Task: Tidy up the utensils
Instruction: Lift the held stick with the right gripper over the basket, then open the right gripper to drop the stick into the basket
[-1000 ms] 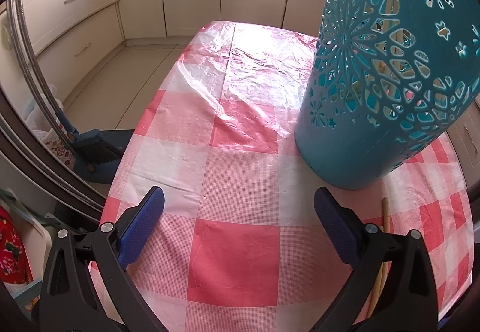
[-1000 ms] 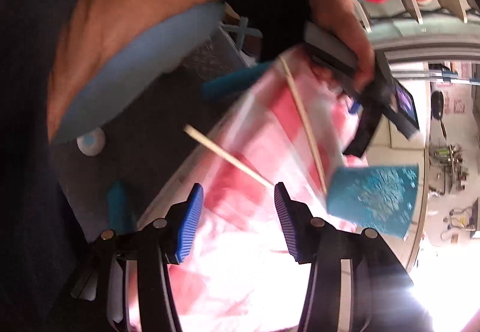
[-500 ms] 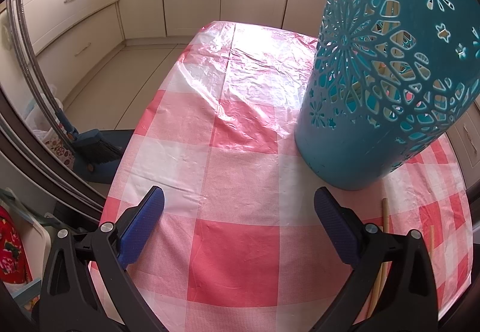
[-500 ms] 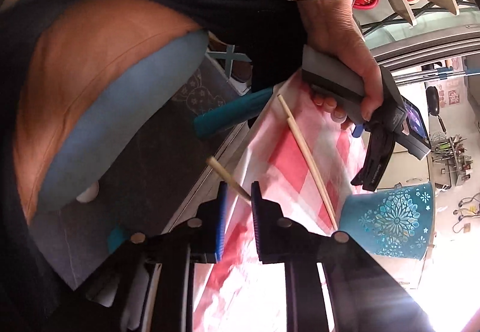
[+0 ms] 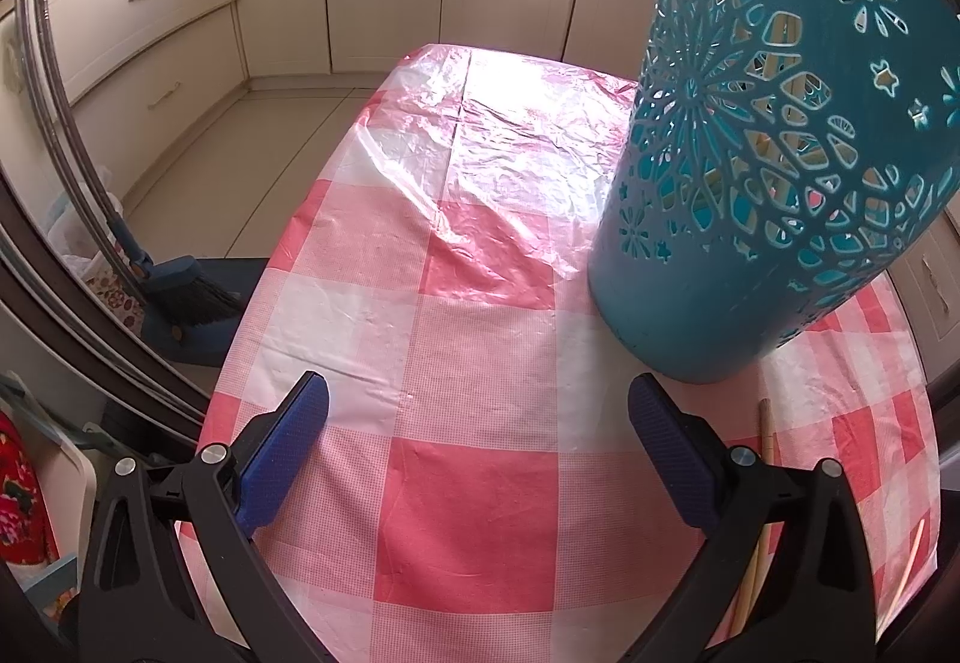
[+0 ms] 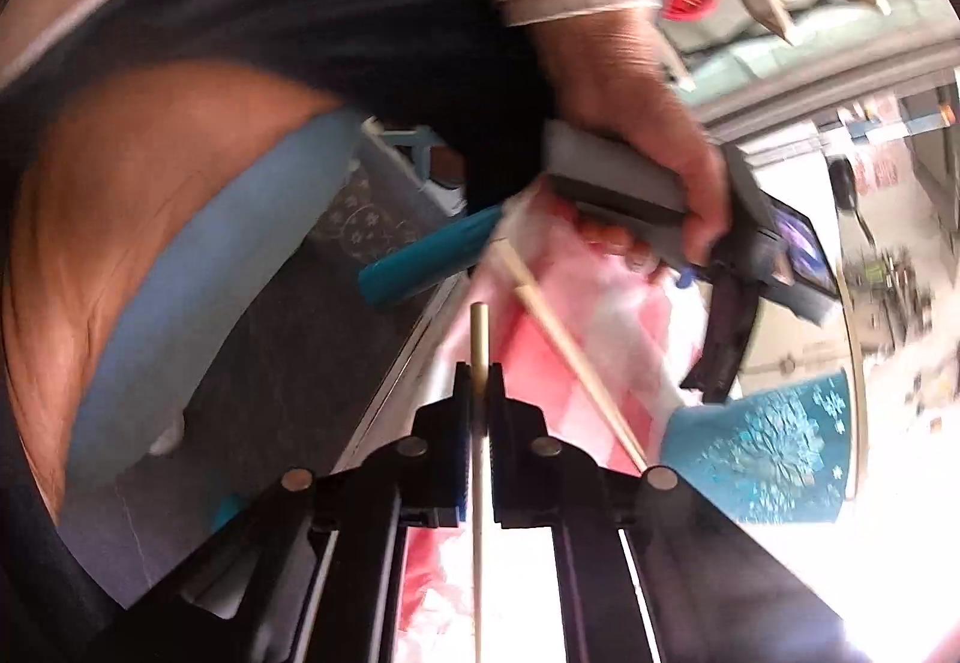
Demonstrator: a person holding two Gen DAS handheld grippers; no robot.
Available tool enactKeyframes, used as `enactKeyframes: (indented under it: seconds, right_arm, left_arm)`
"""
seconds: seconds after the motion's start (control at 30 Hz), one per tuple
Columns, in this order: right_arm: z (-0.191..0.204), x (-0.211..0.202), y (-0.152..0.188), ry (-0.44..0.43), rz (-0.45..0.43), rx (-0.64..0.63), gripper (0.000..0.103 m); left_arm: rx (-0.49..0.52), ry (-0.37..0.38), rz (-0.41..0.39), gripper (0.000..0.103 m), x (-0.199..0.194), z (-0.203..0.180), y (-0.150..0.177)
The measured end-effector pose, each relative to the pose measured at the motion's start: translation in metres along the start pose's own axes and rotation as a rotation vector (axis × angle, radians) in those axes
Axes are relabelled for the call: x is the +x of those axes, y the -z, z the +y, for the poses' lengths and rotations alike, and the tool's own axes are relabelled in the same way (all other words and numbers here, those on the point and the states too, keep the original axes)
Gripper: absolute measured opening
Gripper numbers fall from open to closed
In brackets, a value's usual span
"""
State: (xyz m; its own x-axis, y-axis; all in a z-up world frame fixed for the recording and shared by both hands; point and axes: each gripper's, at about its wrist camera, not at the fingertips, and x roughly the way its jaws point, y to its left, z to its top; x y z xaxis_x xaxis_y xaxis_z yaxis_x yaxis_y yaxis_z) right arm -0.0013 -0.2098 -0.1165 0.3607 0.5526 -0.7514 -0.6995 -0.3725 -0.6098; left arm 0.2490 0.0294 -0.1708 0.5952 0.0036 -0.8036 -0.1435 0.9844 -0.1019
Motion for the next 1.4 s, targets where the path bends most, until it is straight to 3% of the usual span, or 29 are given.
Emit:
enactKeyframes:
  seconds: [0.17,0.27,0.4,0.53,0.63,0.73,0.93,1.17,1.33,1.4]
  right_arm:
    - [-0.071,-0.01,-0.001,0.031,0.016,0.411,0.006]
    - [-0.126,-0.027,0.013,0.075,-0.037,0.732,0.006]
    - [-0.196,-0.06,0.043,0.17,-0.222,1.129,0.006]
    - [-0.252,-0.087,0.067,0.322,-0.456,1.379,0.006]
    - [-0.285,-0.096,0.075,0.463,-0.575,1.486,0.006]
    - [-0.311,-0.085,0.081,0.586,-0.626,1.563,0.006]
    - [-0.328,-0.048,0.078,0.768,-0.574,1.583,0.006]
    - [-0.301,-0.001,0.073,0.699,-0.42,1.574,0.006]
    - [-0.281,-0.018,0.068,0.709,-0.387,1.568,0.021]
    - [-0.272,-0.03,0.064,0.729,-0.377,1.561,0.034]
  left_arm:
    - [-0.005,0.007,-0.002,0.095,0.0,0.002,0.001]
    - [-0.008,0.01,-0.003,0.095,0.0,0.003,0.001]
    - [-0.014,0.016,-0.006,0.095,-0.001,0.005,0.001]
    - [-0.021,0.024,-0.01,0.095,-0.001,0.005,0.001]
    - [-0.027,0.031,-0.013,0.095,-0.002,0.007,0.001]
    - [-0.034,0.039,-0.017,0.095,-0.002,0.009,0.001]
    - [-0.039,0.044,-0.02,0.095,-0.002,0.009,0.002]
    - [-0.049,0.055,-0.026,0.095,-0.002,0.011,0.002]
    - [-0.049,0.055,-0.026,0.095,-0.002,0.011,0.002]
    - [-0.051,0.055,-0.027,0.095,-0.002,0.011,0.002]
